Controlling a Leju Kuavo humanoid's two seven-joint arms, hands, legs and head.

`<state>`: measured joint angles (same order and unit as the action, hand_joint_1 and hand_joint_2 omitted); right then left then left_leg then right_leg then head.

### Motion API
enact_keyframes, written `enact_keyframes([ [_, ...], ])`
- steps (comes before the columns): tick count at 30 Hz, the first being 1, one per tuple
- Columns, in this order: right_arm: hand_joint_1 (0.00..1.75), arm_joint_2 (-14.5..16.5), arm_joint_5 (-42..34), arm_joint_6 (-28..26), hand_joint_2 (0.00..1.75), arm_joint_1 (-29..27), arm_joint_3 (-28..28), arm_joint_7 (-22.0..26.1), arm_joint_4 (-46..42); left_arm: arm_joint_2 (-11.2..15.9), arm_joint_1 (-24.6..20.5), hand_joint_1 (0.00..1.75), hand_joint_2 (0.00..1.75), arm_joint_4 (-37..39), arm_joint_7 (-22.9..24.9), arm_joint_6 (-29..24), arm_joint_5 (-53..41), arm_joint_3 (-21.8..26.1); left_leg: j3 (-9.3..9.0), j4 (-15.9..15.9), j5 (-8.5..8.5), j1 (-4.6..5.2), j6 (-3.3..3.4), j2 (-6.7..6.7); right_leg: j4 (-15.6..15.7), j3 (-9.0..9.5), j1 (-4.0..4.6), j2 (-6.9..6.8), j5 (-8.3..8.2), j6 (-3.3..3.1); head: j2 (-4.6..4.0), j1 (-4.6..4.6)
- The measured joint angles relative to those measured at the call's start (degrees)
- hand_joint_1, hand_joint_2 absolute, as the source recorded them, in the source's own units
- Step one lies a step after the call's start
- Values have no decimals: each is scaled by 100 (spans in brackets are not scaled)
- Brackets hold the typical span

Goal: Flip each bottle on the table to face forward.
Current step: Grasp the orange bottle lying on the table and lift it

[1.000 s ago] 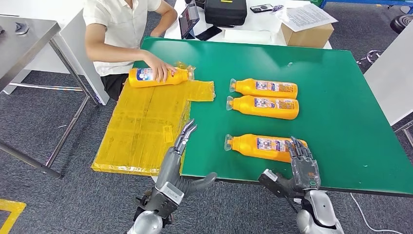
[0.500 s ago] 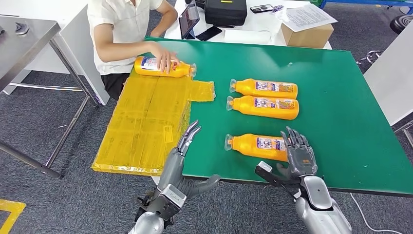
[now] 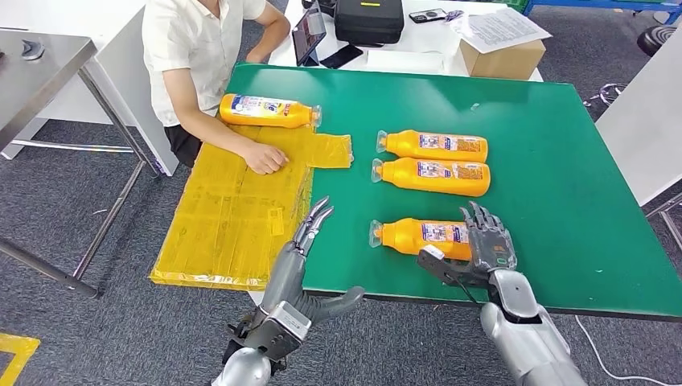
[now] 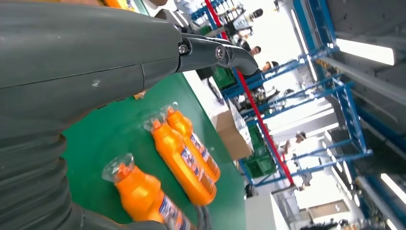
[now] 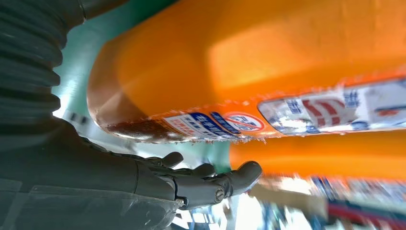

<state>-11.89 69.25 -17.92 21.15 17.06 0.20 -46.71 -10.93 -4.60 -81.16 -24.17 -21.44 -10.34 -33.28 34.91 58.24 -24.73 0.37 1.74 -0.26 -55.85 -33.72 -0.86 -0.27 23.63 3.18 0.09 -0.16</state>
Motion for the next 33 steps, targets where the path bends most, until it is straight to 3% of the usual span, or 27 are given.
enact_keyframes([
  [3, 0, 3, -32, 390, 175, 273, 50, -207, 261, 0, -14, 0, 175, -8, 67, 50, -50, -1, -43, -1, -13, 0, 6, -7, 8, 0, 0, 6, 17, -9, 0, -3],
  [13, 3, 2, -164, 692, 175, 631, 150, -205, 669, 0, -46, 0, 175, -8, 153, 253, 47, -2, -77, -2, -4, 1, 17, -7, 10, 80, -1, 6, -2, 2, 0, -1],
  [14, 31, 2, -212, 764, 175, 672, 152, -180, 717, 0, -50, 0, 175, -8, 181, 339, 122, -2, -84, -2, -5, 1, 17, -8, 11, 73, -1, 6, -1, 2, 0, -2],
  [17, 158, -8, -364, 953, 175, 751, 159, -29, 848, 0, -56, 0, 175, -8, 234, 485, 246, -3, -102, -2, -12, 0, 14, -7, 15, 56, 0, 6, 8, -2, 0, -2],
  [18, 175, -18, -421, 1024, 175, 763, 170, 45, 880, 1, -58, 0, 175, -7, 239, 509, 259, -4, -106, -2, -15, 0, 12, -8, 15, 58, 0, 6, 10, -5, 0, -2],
  [22, 175, -137, -836, 1383, 175, 797, 228, 544, 976, 3, -70, 0, 175, -1, 243, 607, 330, -14, -111, -2, -14, 0, 12, -3, 16, 61, 0, 5, 11, -5, 0, -3],
  [27, 175, -386, -2485, 2314, 175, 736, 71, 1682, 943, 16, -150, 0, 175, 81, 187, 711, 570, -47, -147, -1, -35, -7, 8, -1, 23, 101, 7, 9, 13, 3, 0, -6],
  [33, 175, -525, -3393, 2583, 175, 451, -80, 2014, 726, 17, -228, 0, 175, 227, 149, 695, 754, -93, -212, -1, -76, -14, 3, -25, 26, 158, 15, 28, 52, -1, 0, -4],
])
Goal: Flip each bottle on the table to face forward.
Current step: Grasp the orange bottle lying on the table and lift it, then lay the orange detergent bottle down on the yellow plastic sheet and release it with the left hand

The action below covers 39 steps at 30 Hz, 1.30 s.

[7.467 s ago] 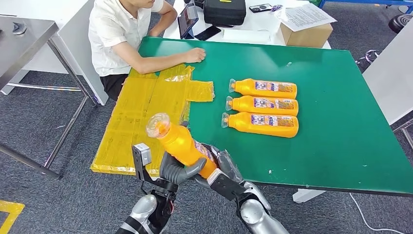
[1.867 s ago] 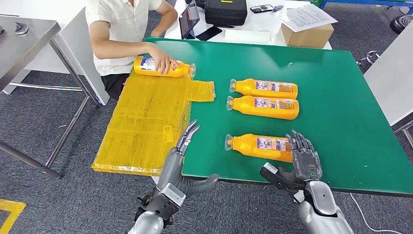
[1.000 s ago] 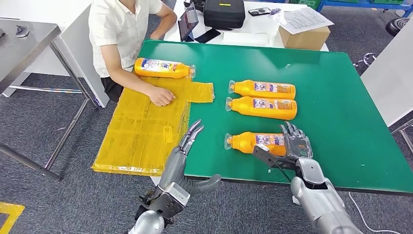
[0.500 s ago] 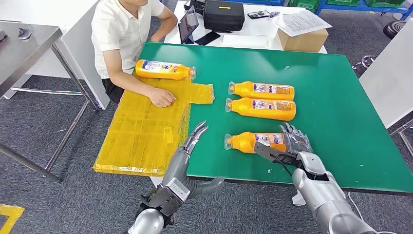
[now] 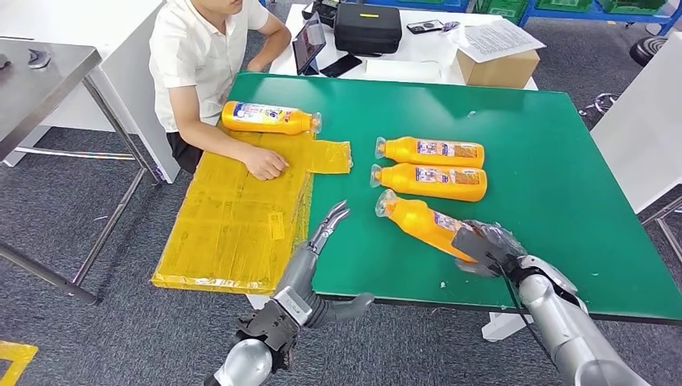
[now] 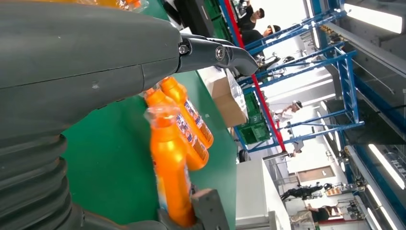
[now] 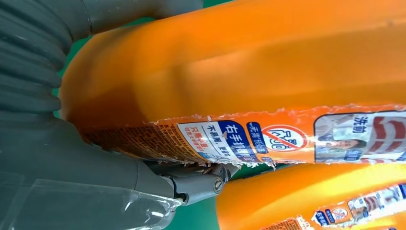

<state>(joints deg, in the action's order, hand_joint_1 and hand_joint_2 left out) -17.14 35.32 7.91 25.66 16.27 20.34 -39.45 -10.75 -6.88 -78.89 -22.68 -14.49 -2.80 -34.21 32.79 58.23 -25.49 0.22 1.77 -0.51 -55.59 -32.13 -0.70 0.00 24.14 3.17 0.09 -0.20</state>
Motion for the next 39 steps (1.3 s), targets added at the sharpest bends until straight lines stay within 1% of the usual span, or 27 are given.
enact_keyframes([
  [2, 175, -21, -362, 52, 175, -148, -49, 156, -140, -1, -19, 0, 175, 37, -47, -51, 65, -5, 0, 0, -4, -1, -2, 2, -1, 21, 1, -1, 3, 1, 0, 0],
  [5, 175, 45, -878, 40, 175, -467, -167, 361, -488, -22, -30, 0, 175, 85, -116, -271, 294, 31, 11, 0, -6, -1, -3, -3, -3, 52, 1, 2, -1, 1, 0, 2],
  [8, 175, 196, -1176, -82, 175, -788, -304, 401, -913, -85, -22, 0, 175, 168, 79, -384, 910, 160, 16, 0, -5, -4, -4, -4, -4, 45, 3, 2, 0, 1, 0, 2],
  [10, 175, 327, -1292, -204, 175, -978, -364, 410, -1220, -132, -3, 0, 175, 290, 334, -270, 1658, 276, 29, -1, -4, -8, -5, -1, -5, 35, 6, 1, 1, 0, 0, 1],
  [12, 175, 478, -1371, -278, 175, -1135, -386, 431, -1490, -149, 23, 0, 175, 450, 486, -63, 2333, 370, 47, -1, -2, -10, -6, 0, -8, 20, 7, 1, 0, 0, 0, 3],
  [14, 175, 621, -1425, -324, 175, -1225, -381, 463, -1663, -148, 51, 0, 175, 576, 522, 125, 2714, 407, 63, -1, 2, -10, -7, -1, -11, 5, 7, 1, 0, 0, 0, 4],
  [16, 175, 747, -1463, -363, 175, -1259, -361, 516, -1754, -145, 65, 0, 175, 642, 536, 266, 2895, 409, 76, -1, 6, -10, -7, 1, -12, -4, 6, 0, 0, 0, 0, 3],
  [21, 175, 1047, -1548, -405, 175, -1268, -239, 676, -1829, -111, 57, 0, 175, 705, 635, 473, 3090, 384, 105, 0, 7, -9, -7, 8, -13, -27, 5, -3, 0, 1, 0, 3],
  [26, 175, 1287, -1576, -417, 175, -1238, -56, 749, -1843, -85, 15, 0, 175, 700, 575, 596, 3099, 322, 135, 0, 9, -8, -6, 16, -15, -52, 5, -9, 1, 1, 0, 3],
  [35, 175, 1584, -1565, -424, 175, -1098, 441, 1014, -1791, -79, -105, 0, 175, 536, 532, 703, 3176, 260, 157, 0, 9, -8, -7, 19, -16, -75, 5, -10, 1, 1, 0, 4],
  [39, 175, 1640, -1556, -430, 175, -1083, 548, 1046, -1781, -78, -119, 0, 175, 506, 543, 703, 3176, 261, 162, 0, 10, -8, -7, 34, -16, -76, 5, -21, 2, 2, 0, 3],
])
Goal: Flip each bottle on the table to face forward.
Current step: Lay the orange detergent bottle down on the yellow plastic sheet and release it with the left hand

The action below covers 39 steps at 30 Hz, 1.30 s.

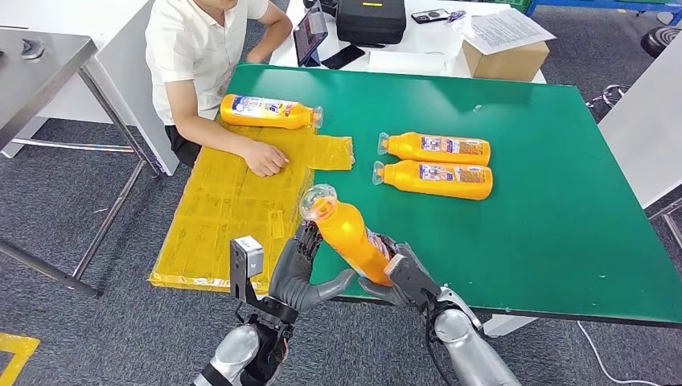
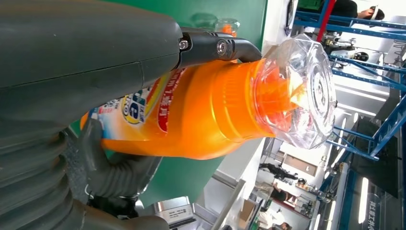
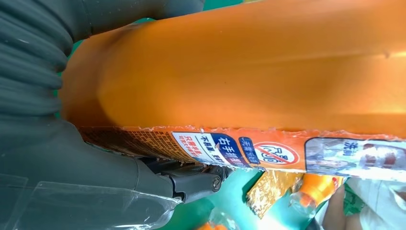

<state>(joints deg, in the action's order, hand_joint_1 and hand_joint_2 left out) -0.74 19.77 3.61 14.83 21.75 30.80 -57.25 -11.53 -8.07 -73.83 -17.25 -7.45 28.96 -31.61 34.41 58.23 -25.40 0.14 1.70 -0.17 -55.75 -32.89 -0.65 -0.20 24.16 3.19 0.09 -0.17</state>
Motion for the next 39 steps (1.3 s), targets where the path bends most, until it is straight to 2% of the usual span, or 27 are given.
enact_keyframes([
  [9, 175, 20, 0, -2, 175, 29, 99, 18, 25, 14, -9, 0, 175, -13, 11, -2, 3, 0, 3, 0, 0, 1, 0, 5, 0, 0, -1, -4, 0, 0, 0, 0],
  [12, 175, 58, -16, -17, 175, 29, 127, 177, 26, 14, -31, 0, 175, -10, 54, -8, 109, 0, 2, 0, 0, 1, 0, 5, 0, -1, -1, -4, 0, 0, 0, 0],
  [19, 175, 303, -39, -154, 175, 43, 429, 591, -45, 3, -225, 0, 175, 17, 199, 39, 574, -9, 3, 0, 4, -1, -4, 6, -2, -4, 0, -5, 0, -1, 0, -1],
  [31, 175, 415, -336, -59, 175, 272, 857, 680, 48, -1, -634, 2, 175, 403, 291, 153, 1230, -44, 7, 0, 6, 1, -2, 7, -3, -4, -2, -6, 0, 0, 0, -1],
  [35, 173, 415, -437, -58, 175, 307, 941, 675, 74, -2, -695, 172, 175, 528, 184, 173, 1335, -19, 7, 0, 6, 0, -2, 7, -3, -5, -1, -6, 0, 0, 0, -1],
  [39, 40, 416, -545, 39, 175, 328, 993, 673, 87, -3, -681, 175, 175, 528, 41, 257, 1318, -4, 10, 0, 6, 0, -2, 7, -4, -7, -1, -6, 0, 0, 0, -2],
])
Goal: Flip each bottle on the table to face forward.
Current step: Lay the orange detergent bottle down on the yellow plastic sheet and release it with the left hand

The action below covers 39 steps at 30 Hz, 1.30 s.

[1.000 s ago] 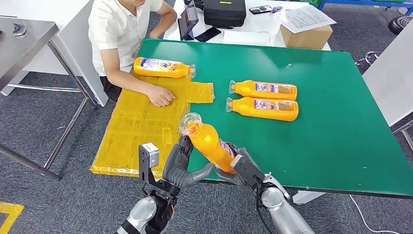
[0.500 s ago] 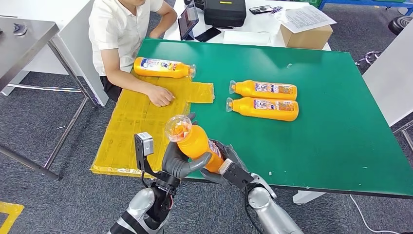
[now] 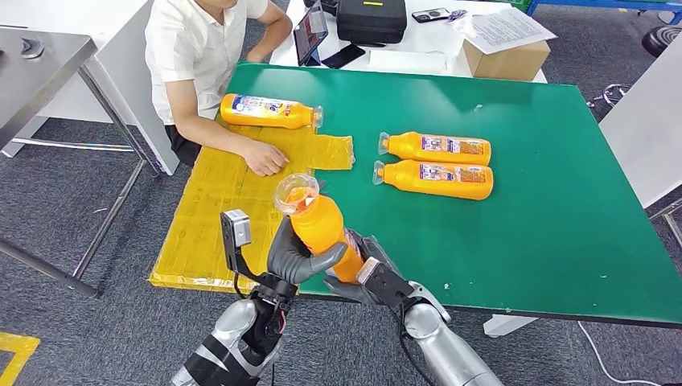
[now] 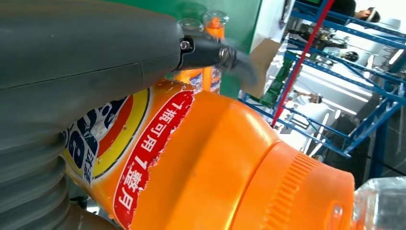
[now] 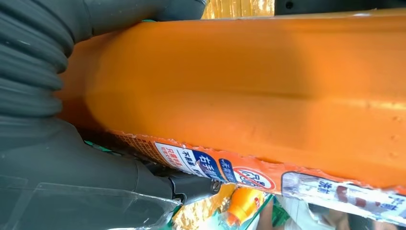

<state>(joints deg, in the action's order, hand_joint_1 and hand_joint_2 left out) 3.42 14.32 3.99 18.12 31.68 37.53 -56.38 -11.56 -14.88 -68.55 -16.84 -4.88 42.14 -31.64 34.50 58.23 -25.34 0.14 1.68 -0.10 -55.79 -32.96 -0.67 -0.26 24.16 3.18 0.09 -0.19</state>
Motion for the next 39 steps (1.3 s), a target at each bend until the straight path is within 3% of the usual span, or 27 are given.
enact_keyframes([
  [5, 40, 19, -235, 432, 175, 17, 74, 0, 7, 0, 74, 175, 175, -91, -87, 42, -76, 33, 0, 0, 0, 0, 0, 1, 1, -1, 0, -1, 0, 0, 0, 1],
  [12, 40, 28, -270, 502, 175, 19, 123, 6, 9, 0, 87, 175, 175, -115, -91, 48, -85, 80, 0, 0, 1, 0, 0, 1, 0, -1, 0, -1, 0, 0, 0, 1],
  [16, 1, 32, -281, 507, 175, 19, 147, 7, 10, 0, 87, 175, 175, -115, -91, 50, -85, 91, 0, 0, 1, 0, 0, 1, 0, -1, 0, -1, 0, 0, 0, 2],
  [19, 0, 37, -387, 609, 175, 11, 157, 51, 9, 0, 87, 175, 175, -117, -99, 62, -102, 99, 0, 0, 1, 0, 0, 1, 0, -1, 0, -1, 0, 0, 0, 2],
  [23, 0, 66, -611, 767, 0, -67, 155, 78, -97, 0, 84, 175, 175, -112, -96, 71, -169, 115, 1, 0, 0, 0, 0, 1, 0, -1, 0, -1, 0, 0, 0, 1],
  [25, 0, 77, -618, 670, 0, -112, 155, 35, -205, 0, 66, 175, 175, -93, -86, 64, -180, 135, 1, 0, 1, 0, 0, 1, 0, -2, 0, -2, 0, 0, 0, 1],
  [28, 0, 126, -536, -52, 0, -298, 133, 90, -501, 6, -15, 175, 175, -58, -113, -21, -164, 177, 1, 0, 1, 0, 0, 5, 0, -1, 0, -6, 0, 0, 0, -1],
  [30, 0, 160, -481, -920, 0, -580, 97, 168, -923, 40, -62, 175, 175, -65, -184, -316, -309, 240, 1, 0, 0, 0, -1, 6, 0, -2, 0, -8, 0, 0, 0, -1],
  [34, 0, 157, -243, -3881, 0, -1481, -240, 264, -2283, 328, -33, 175, 175, -125, -309, -1261, -1381, 553, 9, 0, -2, -2, -3, 8, 0, -15, 1, -13, 5, -4, 0, 3],
  [35, 0, 149, -178, -4373, 0, -1692, -448, 267, -2620, 419, -28, 175, 175, -142, -319, -1339, -1690, 668, 13, 0, -2, -3, -4, 15, -1, -17, 2, -19, 7, -6, 0, 3],
  [37, 0, 138, -68, -4667, 0, -2027, -908, 268, -3176, 564, -26, 175, 175, -158, -320, -1374, -2097, 878, 18, -1, -1, -4, -4, 24, -2, -17, 1, -27, 10, -9, 0, -1],
  [39, 0, 134, -30, -4536, 0, -2233, -1220, 267, -3563, 641, -25, 175, 175, -164, -318, -1381, -2215, 998, 17, -1, -1, -3, -3, 19, -1, -17, 1, -25, 9, -9, 0, -1],
])
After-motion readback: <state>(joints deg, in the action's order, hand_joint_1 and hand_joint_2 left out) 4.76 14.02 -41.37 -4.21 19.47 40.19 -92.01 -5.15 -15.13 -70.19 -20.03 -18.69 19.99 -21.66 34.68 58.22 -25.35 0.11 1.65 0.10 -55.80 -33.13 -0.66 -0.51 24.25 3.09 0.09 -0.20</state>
